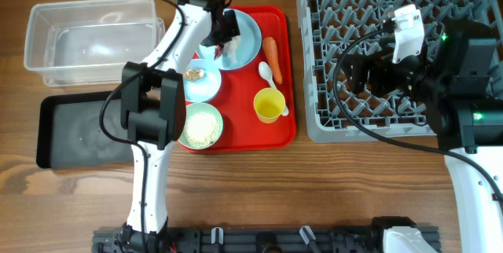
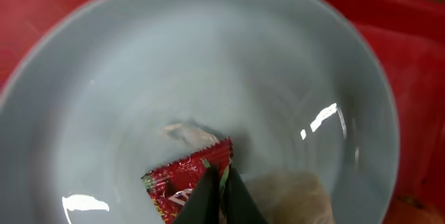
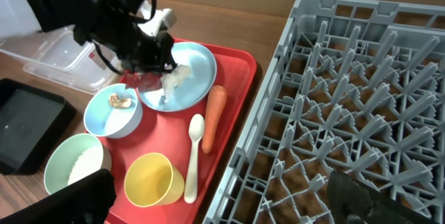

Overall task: Sort waste into correct bins and load items into the dishwasher rack
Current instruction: 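Carry the wrapper and tissue with left gripper into the clear bin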

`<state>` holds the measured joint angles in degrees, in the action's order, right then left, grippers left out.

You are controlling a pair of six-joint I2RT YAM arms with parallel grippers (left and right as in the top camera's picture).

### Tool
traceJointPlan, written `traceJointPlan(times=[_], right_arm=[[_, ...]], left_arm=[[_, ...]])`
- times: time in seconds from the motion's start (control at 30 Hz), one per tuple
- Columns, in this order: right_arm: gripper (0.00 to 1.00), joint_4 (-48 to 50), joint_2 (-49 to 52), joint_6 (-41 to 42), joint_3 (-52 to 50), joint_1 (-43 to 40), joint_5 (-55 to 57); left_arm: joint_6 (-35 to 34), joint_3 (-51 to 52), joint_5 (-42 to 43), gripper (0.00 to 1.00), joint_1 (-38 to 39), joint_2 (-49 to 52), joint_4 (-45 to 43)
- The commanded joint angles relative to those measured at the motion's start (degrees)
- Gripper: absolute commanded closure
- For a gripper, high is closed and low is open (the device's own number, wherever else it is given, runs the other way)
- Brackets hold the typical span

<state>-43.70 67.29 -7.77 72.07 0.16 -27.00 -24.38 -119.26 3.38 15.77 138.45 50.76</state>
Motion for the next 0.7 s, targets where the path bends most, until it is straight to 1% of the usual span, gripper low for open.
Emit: traceJointPlan(times=[0.0,0.13,0.2,0.33,0.37,0.43,0.5,0.6,0.63,0.67], right_arm=[[0.00,0.1,0.4,0.5,1.5,-0.2,-1.4],[0.00,0.5,0.4,2.0,1.5,-0.2,-1.4],[0.00,0.7,0.4,2.0,1.5,-0.2,-1.4],[0.00,0.7,0.4,2.0,1.5,-0.2,-1.4],[0.00,0.7,0.4,2.0,1.5,-0.1,-1.4],[0.00,0.8,0.4,2.0,1.5,-0.2,-1.4],[0.00,1.0,0.4,2.0,1.5,-0.2,-1.4],[0.00,1.2,0.4,2.1,1.5,-0.1,-1.4],[0.00,1.2,0.4,2.2,1.5,-0.2,-1.4],[0.00,1.2,0.4,2.2,1.5,-0.2,-1.4]], left_arm=[[-0.5,-5.7,1.0,0.96,-1.9,-6.4,2.8],[-0.5,-7.5,-0.9,0.96,-4.9,-11.8,5.4],[-0.5,-7.5,-3.3,0.96,-6.7,-14.2,6.7],[-0.5,-7.5,-13.3,0.96,-11.5,-16.6,10.1],[-0.5,-7.5,-14.6,0.96,-12.7,-16.6,11.0],[-0.6,-7.3,-14.8,0.96,-15.4,-16.2,12.9],[-2.5,-7.1,-14.8,0.96,-17.9,-15.6,14.9],[-4.5,-5.4,-14.8,0.96,-21.6,-14.5,15.4],[-4.7,-4.8,-14.8,0.94,-22.4,-14.1,15.2],[-4.9,-4.2,-14.8,0.88,-23.5,-13.5,14.9]])
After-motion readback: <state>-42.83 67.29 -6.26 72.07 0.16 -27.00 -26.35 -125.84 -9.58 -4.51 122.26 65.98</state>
